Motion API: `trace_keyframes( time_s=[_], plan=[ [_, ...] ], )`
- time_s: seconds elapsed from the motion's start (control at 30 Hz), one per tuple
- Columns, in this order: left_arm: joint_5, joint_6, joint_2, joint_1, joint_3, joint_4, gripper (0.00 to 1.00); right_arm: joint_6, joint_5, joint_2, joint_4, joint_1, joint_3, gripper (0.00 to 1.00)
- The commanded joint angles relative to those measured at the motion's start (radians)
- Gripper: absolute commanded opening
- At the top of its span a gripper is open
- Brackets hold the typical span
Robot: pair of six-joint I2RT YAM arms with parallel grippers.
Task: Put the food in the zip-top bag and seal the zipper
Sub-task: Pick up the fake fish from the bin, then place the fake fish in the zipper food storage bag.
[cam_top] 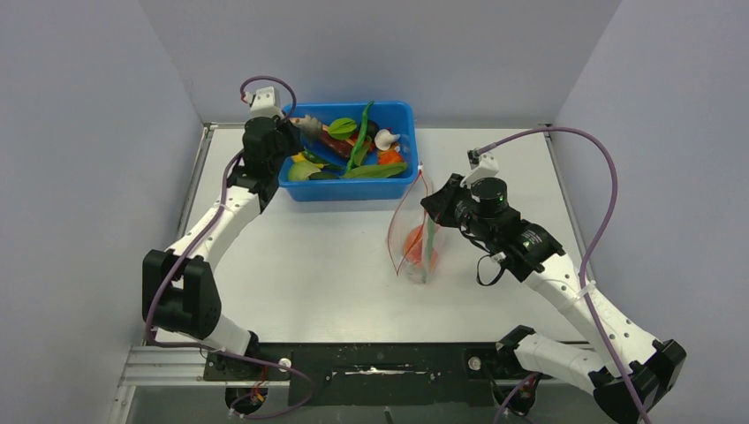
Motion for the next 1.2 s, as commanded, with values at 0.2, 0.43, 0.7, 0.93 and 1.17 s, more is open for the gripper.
trace_keyframes(
  time_s=[0.2, 0.43, 0.7, 0.93, 1.17],
  plan=[
    [0.147, 0.036, -0.169, -0.028, -0.055, -0.026, 0.0, 0.005, -0.014, 0.006, 0.066, -0.006, -0.007, 0.0],
    [0.3, 0.059, -0.275, -0.045, -0.086, -0.136, 0.0, -0.035, 0.026, 0.023, 0.041, -0.007, 0.019, 0.0],
    [0.42, 0.106, -0.435, -0.085, -0.132, -0.223, 0.0, -0.027, 0.049, 0.035, 0.053, -0.011, 0.04, 0.0],
    [0.456, 0.089, -0.483, -0.099, -0.083, -0.37, 0.0, -0.014, 0.02, 0.084, 0.071, -0.011, 0.061, 0.0],
    [0.507, 0.054, -0.516, -0.103, -0.021, -0.459, 0.0, -0.003, 0.004, 0.123, 0.09, -0.012, 0.07, 0.0]
  ],
)
